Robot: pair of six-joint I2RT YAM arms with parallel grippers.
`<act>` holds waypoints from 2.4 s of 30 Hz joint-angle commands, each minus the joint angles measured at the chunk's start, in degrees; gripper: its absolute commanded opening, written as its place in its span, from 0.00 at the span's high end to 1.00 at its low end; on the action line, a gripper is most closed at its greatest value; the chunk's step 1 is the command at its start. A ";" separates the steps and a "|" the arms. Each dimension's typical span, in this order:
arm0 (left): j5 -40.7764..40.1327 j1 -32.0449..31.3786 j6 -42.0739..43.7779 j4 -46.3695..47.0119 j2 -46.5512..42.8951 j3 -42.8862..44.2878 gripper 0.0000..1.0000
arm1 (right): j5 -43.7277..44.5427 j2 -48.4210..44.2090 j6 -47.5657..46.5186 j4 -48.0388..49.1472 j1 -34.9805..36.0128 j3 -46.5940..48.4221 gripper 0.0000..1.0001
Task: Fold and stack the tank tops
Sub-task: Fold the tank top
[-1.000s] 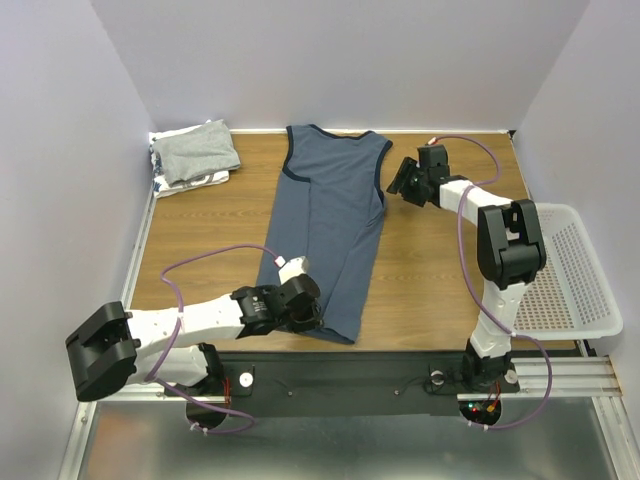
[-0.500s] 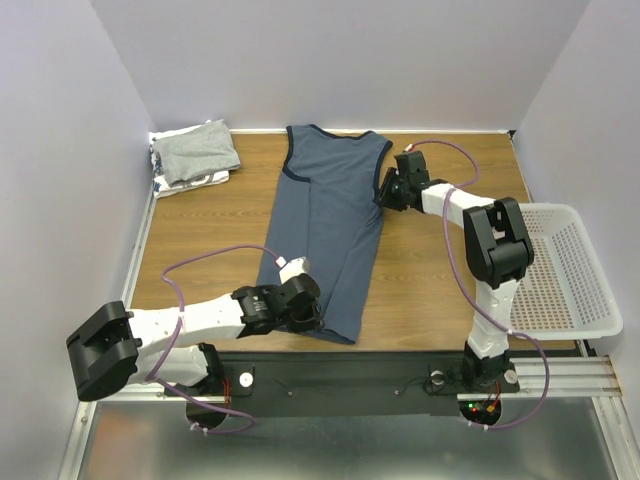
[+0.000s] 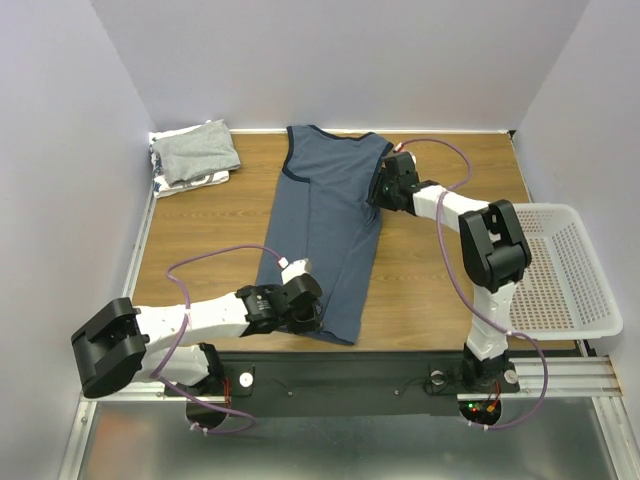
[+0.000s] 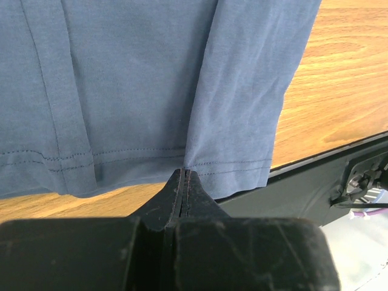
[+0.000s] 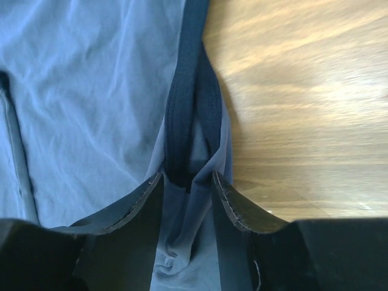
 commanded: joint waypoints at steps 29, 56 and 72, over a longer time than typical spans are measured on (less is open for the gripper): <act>-0.28 0.21 0.65 -0.30 -1.65 -0.30 1.00 | 9.51 9.49 -0.92 -0.56 -0.23 15.02 0.68; -0.19 0.21 0.47 -0.91 -2.09 -0.21 1.00 | 10.83 13.10 -1.71 -1.43 -1.46 19.41 0.65; -0.28 0.21 0.30 -1.18 -2.88 -0.56 1.00 | 10.83 15.47 -0.22 -1.17 -1.72 22.40 0.65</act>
